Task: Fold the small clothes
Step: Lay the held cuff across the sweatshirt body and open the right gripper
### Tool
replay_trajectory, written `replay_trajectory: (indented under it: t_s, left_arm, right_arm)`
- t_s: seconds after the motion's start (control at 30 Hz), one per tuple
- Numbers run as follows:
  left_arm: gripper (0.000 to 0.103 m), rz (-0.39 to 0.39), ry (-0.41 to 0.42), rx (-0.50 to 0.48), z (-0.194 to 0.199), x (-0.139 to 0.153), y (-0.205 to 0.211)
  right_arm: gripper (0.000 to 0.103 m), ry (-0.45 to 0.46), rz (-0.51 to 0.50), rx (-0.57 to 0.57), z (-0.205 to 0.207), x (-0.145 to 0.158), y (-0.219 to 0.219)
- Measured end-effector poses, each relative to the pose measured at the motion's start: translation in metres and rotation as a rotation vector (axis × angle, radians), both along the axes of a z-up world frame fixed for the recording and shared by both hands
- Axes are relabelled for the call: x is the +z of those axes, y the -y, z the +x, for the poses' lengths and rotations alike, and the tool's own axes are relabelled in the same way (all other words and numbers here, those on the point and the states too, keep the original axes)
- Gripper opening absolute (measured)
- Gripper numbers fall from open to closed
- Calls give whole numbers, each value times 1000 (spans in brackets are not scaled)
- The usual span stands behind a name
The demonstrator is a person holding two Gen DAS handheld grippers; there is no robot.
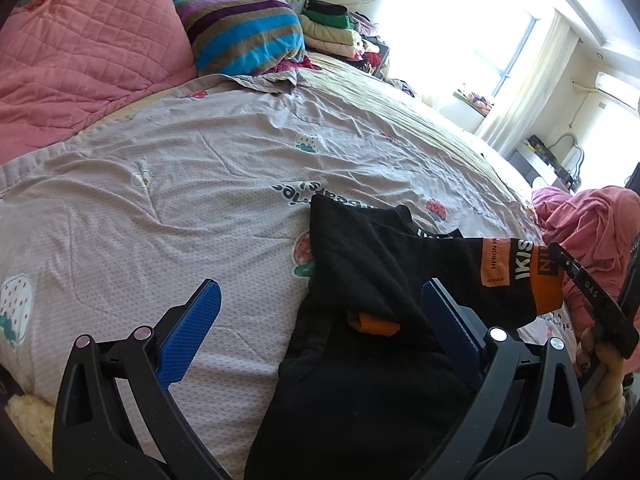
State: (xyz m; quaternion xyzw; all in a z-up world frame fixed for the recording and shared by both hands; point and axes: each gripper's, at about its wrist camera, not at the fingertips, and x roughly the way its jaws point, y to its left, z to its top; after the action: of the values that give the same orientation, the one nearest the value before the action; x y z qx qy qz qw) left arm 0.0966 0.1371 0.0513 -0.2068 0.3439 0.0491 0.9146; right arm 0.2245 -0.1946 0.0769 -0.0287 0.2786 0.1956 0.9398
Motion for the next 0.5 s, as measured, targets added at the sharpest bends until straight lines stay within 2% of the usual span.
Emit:
replay_trajectory:
  t_s: [0.23,0.5]
  left_arm:
    - [94,35,-14,-42,14,-1,19]
    - [94,65,-67,-100,45,-15,42]
  right_arm:
    - [5,-15,-25,-28,0,-15,6]
    - [5,-40,-33,-54,6,-26,14]
